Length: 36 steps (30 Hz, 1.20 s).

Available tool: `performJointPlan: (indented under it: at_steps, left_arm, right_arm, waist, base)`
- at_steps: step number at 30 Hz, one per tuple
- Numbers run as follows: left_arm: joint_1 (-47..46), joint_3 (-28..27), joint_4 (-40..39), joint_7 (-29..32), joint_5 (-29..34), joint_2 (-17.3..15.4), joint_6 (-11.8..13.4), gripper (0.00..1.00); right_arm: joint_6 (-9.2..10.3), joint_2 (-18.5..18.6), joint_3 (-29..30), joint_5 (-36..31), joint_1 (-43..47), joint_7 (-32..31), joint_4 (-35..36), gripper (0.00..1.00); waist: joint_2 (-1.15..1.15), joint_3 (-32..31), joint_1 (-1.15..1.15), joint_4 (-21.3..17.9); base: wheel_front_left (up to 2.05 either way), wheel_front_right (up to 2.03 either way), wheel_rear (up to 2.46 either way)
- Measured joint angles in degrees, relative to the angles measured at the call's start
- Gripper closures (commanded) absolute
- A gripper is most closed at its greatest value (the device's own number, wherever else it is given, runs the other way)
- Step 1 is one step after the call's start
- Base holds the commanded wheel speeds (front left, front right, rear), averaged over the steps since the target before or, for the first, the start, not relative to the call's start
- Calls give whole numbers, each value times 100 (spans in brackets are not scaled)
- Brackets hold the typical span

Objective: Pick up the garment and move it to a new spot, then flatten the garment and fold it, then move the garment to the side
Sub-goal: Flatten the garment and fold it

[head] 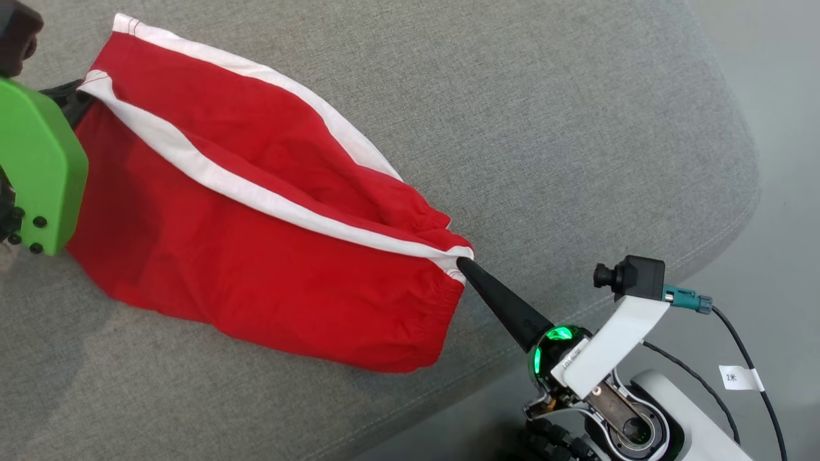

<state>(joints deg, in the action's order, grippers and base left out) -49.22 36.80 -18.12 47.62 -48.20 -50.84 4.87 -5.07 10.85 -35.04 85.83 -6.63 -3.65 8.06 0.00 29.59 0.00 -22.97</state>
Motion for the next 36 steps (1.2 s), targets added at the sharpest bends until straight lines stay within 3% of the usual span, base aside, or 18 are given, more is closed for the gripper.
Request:
performJointPlan:
  at_steps: [14,34,35,36]
  left_arm:
    - [-952,480,956,542,422,755,-186,100]
    - [-1518,724,2053,828,760,1194,-290,100]
    - [-1556,746,2147,829,765,1227,-291,86]
    - [-1564,754,2186,828,768,1230,-291,67]
  right_arm:
    - [-92,-68,-155,-3,-111,-92,-165,100]
    - [-147,-354,-108,-1,-352,-12,-194,100]
    - [-147,-355,-83,8,-352,12,-203,88]
    - [-147,-356,-70,20,-352,19,-220,53]
  waist:
    - [0,0,0,-116]
    - [0,160,0,-333]
    - [0,158,0,-348]
    - [0,157,0,-355]
  base:
    - [0,0,0]
    - [0,0,0]
    - [0,0,0]
    - [0,0,0]
